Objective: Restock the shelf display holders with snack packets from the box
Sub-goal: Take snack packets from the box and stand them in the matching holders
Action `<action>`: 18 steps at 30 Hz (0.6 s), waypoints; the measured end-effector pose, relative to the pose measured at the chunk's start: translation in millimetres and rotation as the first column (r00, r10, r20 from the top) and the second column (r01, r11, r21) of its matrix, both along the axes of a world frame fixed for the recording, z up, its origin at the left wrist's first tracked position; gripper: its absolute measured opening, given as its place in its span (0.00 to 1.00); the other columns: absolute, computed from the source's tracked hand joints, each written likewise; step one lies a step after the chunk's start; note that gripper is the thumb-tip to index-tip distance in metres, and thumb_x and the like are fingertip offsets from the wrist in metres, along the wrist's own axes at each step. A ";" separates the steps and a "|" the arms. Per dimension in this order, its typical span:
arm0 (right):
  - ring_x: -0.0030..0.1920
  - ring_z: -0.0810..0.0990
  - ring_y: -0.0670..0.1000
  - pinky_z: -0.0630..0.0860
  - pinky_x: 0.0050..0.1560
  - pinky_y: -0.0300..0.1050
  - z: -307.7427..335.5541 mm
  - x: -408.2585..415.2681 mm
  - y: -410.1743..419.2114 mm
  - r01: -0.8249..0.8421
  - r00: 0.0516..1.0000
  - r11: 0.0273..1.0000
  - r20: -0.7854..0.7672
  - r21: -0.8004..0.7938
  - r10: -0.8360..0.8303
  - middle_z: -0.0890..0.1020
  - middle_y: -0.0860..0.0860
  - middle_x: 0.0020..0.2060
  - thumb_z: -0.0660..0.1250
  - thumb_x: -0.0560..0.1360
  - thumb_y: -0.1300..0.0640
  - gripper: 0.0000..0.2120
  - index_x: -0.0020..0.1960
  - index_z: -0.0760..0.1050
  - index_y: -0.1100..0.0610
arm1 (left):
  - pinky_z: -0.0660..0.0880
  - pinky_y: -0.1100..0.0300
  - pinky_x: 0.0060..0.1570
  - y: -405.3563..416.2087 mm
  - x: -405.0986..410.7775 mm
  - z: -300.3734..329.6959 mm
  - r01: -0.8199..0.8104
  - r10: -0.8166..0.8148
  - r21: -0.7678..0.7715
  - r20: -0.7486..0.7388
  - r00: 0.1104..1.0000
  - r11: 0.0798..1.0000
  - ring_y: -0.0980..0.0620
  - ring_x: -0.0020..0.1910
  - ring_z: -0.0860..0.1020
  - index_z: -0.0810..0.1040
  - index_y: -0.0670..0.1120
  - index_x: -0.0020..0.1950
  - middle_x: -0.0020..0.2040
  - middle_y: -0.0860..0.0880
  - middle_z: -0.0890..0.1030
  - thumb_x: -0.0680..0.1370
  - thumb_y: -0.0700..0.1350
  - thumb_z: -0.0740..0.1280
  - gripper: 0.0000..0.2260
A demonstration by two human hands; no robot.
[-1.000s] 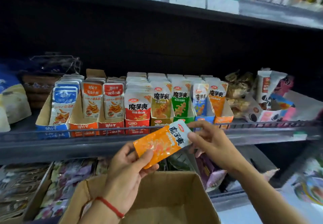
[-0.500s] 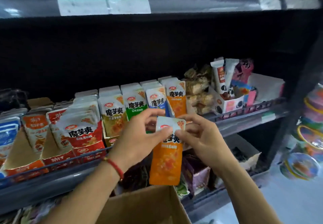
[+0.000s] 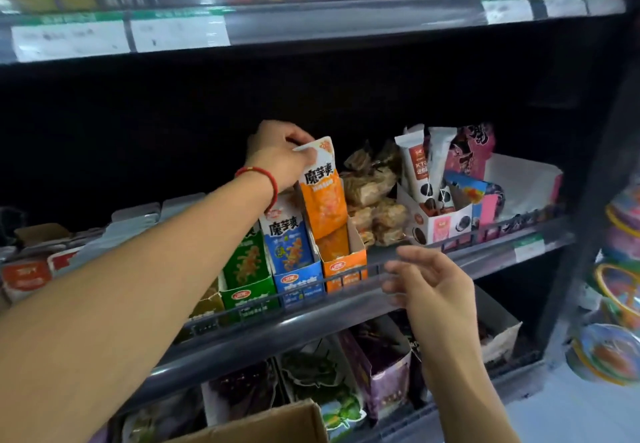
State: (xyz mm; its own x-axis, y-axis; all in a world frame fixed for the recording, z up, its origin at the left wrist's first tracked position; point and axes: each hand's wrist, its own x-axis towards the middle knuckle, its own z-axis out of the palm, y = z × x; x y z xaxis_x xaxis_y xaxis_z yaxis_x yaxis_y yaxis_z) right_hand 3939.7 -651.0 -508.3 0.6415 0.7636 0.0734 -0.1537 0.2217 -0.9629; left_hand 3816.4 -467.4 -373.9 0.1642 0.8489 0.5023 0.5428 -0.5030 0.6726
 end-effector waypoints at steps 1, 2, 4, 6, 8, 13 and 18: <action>0.36 0.84 0.49 0.81 0.43 0.48 -1.0 -0.1 1.2 0.007 1.000 1.000 0.004 -0.008 -0.007 0.87 0.52 0.40 0.65 0.80 0.66 0.10 0.52 0.80 0.53 | 0.82 0.57 0.48 3.9 5.4 -0.1 -0.025 0.026 0.026 -0.054 0.998 0.999 0.53 0.45 0.84 0.79 0.56 0.37 0.44 0.52 0.85 0.74 0.42 0.75 0.11; 0.35 0.84 0.48 0.81 0.43 0.49 -1.3 -0.2 1.8 0.021 1.000 1.000 0.012 -0.012 -0.020 0.87 0.51 0.40 0.66 0.80 0.66 0.10 0.52 0.80 0.53 | 0.82 0.57 0.49 6.4 10.2 -0.8 -0.044 0.050 0.051 -0.110 0.993 0.998 0.53 0.45 0.84 0.79 0.57 0.37 0.45 0.52 0.85 0.74 0.42 0.75 0.11; 0.34 0.84 0.46 0.82 0.44 0.49 -0.3 -0.4 2.4 0.047 0.998 0.999 0.043 -0.006 -0.047 0.86 0.51 0.41 0.66 0.80 0.65 0.10 0.52 0.80 0.51 | 0.83 0.54 0.49 9.4 16.4 -5.5 -0.055 0.076 0.090 -0.247 0.966 0.994 0.53 0.45 0.84 0.78 0.57 0.36 0.45 0.53 0.85 0.73 0.43 0.75 0.11; 0.34 0.84 0.46 0.81 0.44 0.50 1.0 -1.4 1.6 0.045 0.997 0.999 0.066 0.005 -0.045 0.85 0.51 0.41 0.66 0.80 0.65 0.10 0.52 0.80 0.51 | 0.83 0.52 0.49 9.5 18.7 -14.2 -0.034 0.073 0.099 -0.422 0.904 0.995 0.53 0.45 0.83 0.79 0.56 0.38 0.43 0.54 0.84 0.74 0.43 0.75 0.10; 0.34 0.84 0.46 0.82 0.45 0.50 1.1 -2.8 0.6 0.026 0.998 1.000 0.064 0.006 -0.026 0.85 0.50 0.41 0.66 0.79 0.65 0.10 0.52 0.80 0.51 | 0.83 0.50 0.50 8.0 19.9 -22.9 -0.019 0.078 0.110 -0.558 0.826 0.994 0.49 0.48 0.83 0.80 0.54 0.42 0.46 0.52 0.84 0.75 0.44 0.75 0.07; 0.35 0.84 0.47 0.83 0.46 0.53 0.9 -5.4 -0.2 0.005 0.997 1.000 0.071 -0.012 -0.004 0.86 0.50 0.41 0.65 0.79 0.67 0.12 0.51 0.80 0.51 | 0.81 0.47 0.49 7.9 20.7 -26.8 -0.027 0.169 0.227 -0.635 0.754 0.973 0.44 0.49 0.82 0.80 0.49 0.47 0.49 0.46 0.83 0.79 0.42 0.70 0.03; 0.35 0.84 0.48 0.82 0.45 0.52 1.8 -9.7 0.8 -0.006 0.998 1.000 0.068 -0.024 0.008 0.86 0.50 0.42 0.65 0.79 0.67 0.12 0.51 0.80 0.52 | 0.81 0.51 0.46 11.5 21.1 -26.4 -0.029 0.135 0.174 -0.637 0.759 0.984 0.46 0.49 0.81 0.79 0.50 0.47 0.50 0.47 0.82 0.77 0.41 0.71 0.04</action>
State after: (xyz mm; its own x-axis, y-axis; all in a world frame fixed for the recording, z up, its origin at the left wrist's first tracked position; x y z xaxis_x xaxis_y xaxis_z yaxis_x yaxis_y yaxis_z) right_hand 3930.0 -650.2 -506.5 0.6303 0.7700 0.0988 -0.0888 0.1979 -0.9762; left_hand 3837.5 -456.0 -400.4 0.4270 0.8007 0.4202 0.8641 -0.4982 0.0714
